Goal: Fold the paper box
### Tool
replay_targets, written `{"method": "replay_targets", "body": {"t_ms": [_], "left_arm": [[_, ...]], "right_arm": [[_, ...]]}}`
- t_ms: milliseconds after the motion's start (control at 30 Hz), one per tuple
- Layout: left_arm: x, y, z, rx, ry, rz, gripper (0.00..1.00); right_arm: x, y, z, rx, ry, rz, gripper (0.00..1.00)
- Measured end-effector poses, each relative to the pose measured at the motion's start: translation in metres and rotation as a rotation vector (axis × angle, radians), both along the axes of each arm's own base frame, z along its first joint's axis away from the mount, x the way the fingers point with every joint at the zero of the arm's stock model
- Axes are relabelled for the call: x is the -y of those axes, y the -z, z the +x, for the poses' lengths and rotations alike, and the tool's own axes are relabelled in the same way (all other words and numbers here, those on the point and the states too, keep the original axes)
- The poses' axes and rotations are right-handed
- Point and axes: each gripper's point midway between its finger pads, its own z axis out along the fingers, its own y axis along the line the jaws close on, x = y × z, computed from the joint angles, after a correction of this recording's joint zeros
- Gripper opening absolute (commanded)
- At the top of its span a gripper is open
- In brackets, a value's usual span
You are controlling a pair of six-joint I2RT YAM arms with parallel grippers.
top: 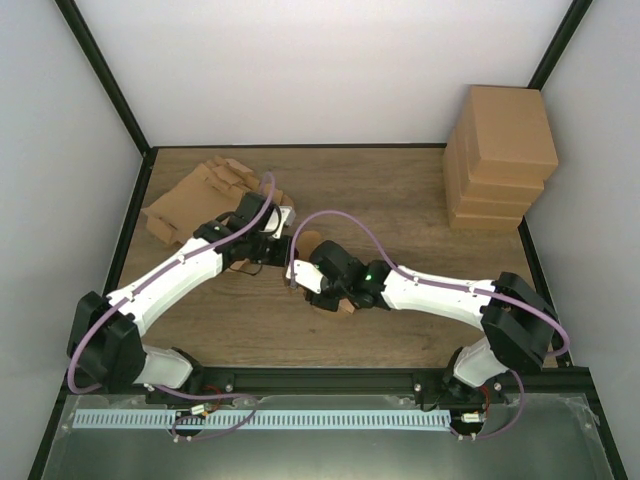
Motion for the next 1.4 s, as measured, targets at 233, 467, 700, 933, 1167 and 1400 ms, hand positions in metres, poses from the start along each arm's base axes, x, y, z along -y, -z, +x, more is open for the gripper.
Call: {"method": "replay_targets", "body": {"t_ms": [233,467,700,933,1167,1400], "left_arm": [[0.002,0.001,-0.001,0.002,0.0,0.007,0.04],[0.001,0.004,0.0,0.002,-0.005,0.019,0.04],[0.001,0.006,0.001,-0.002,-0.008,0.026,0.04],[0.001,0.006,0.001,-0.002,-0.008,0.026,0.04],[0.001,0.006,0.001,-0.002,-0.008,0.026,0.04],[0.001,0.006,0.0,-0.001,-0.008,0.026,0.04]], "right_arm": [[0.003,0.0,-0.002,-0.012,-0.001,-0.018,0.45],[0.01,-0.037,-0.009,-0.022,0.006,0.077,0.53],[0.041,-0.091,0.019,-0.064,0.132,0.285,0.61],[0.069,-0.081,0.063,-0.245,0.235,0.382,0.65],[0.059,-0.042,0.082,-0.476,0.167,0.406,0.58],[0.045,-0.024,0.112,-0.503,0.106,0.377,0.55]]}}
